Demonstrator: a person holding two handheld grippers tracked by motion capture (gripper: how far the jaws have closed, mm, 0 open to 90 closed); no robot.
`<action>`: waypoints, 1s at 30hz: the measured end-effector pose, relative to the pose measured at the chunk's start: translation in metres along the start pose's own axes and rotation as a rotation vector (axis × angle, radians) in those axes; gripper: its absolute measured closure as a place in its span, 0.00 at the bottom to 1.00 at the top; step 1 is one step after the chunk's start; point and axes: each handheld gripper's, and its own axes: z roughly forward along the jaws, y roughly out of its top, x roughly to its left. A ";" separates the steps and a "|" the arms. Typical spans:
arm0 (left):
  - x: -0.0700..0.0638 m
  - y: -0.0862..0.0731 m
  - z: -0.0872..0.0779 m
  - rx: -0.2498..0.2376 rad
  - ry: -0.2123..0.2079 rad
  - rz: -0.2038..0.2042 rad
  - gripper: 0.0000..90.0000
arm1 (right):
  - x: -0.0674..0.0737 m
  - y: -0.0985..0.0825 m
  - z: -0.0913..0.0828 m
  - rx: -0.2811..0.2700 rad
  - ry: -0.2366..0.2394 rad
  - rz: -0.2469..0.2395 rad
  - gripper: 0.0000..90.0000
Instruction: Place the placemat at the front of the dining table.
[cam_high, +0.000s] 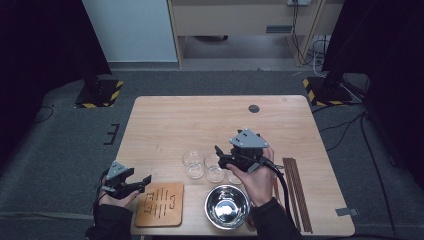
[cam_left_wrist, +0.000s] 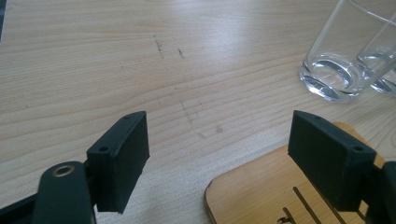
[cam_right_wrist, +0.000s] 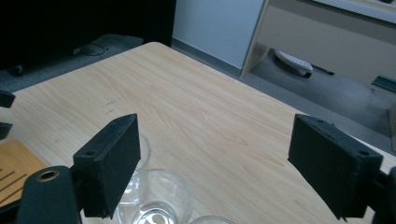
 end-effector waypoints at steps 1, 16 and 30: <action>0.000 0.000 0.000 0.000 0.000 0.000 0.22 | 0.002 0.001 0.001 -0.003 0.003 -0.002 0.18; 0.001 -0.001 0.001 0.008 -0.001 -0.005 0.22 | 0.033 0.009 0.013 0.002 0.050 -0.018 0.18; 0.002 -0.001 0.001 0.008 0.000 -0.005 0.22 | 0.069 0.013 0.026 0.007 0.117 -0.037 0.18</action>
